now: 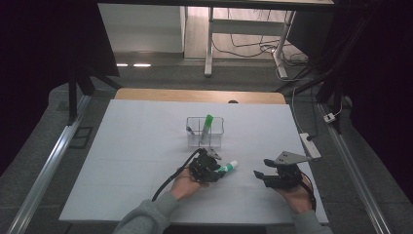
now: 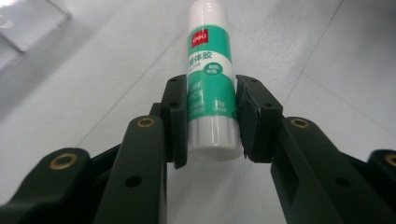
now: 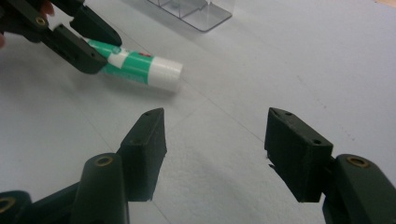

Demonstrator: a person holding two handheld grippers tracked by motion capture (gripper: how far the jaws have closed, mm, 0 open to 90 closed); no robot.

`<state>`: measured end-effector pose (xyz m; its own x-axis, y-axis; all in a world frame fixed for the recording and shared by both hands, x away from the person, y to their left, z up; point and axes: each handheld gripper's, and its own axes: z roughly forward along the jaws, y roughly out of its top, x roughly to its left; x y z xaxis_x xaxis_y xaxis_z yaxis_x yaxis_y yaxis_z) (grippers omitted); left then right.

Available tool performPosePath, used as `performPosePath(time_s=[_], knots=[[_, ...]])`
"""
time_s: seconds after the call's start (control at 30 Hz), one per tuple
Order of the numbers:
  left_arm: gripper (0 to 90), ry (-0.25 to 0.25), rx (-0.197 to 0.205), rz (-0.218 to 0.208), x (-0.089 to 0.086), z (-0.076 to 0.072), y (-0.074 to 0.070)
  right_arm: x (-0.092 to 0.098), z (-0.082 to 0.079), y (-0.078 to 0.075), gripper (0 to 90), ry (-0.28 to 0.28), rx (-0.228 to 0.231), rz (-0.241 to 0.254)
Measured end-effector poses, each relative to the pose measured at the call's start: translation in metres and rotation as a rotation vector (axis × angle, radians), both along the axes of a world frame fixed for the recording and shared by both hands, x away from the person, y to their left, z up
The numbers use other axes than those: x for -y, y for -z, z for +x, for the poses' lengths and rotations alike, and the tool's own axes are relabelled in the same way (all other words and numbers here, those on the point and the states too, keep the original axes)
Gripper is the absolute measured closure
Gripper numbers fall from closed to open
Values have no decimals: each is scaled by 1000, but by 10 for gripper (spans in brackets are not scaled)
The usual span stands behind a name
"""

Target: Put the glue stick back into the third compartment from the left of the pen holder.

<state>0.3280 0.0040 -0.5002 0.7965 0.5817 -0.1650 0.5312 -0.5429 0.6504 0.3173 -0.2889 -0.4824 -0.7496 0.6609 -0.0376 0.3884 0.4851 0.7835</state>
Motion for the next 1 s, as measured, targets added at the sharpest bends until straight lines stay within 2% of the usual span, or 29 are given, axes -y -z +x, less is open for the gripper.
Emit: performPosePath(time_s=[0.53,0.8,1.0], knots=[[653,-13,101,-154,-45,-17,-19,-7,-1,-1,379,-25,-16,39],[653,-17,135,-203,-63,-23,-25,-10,-3,-2,375,-26,-16,59],[653,-8,163,-229,-64,-25,-25,-19,-5,-5,375,-51,-30,143]])
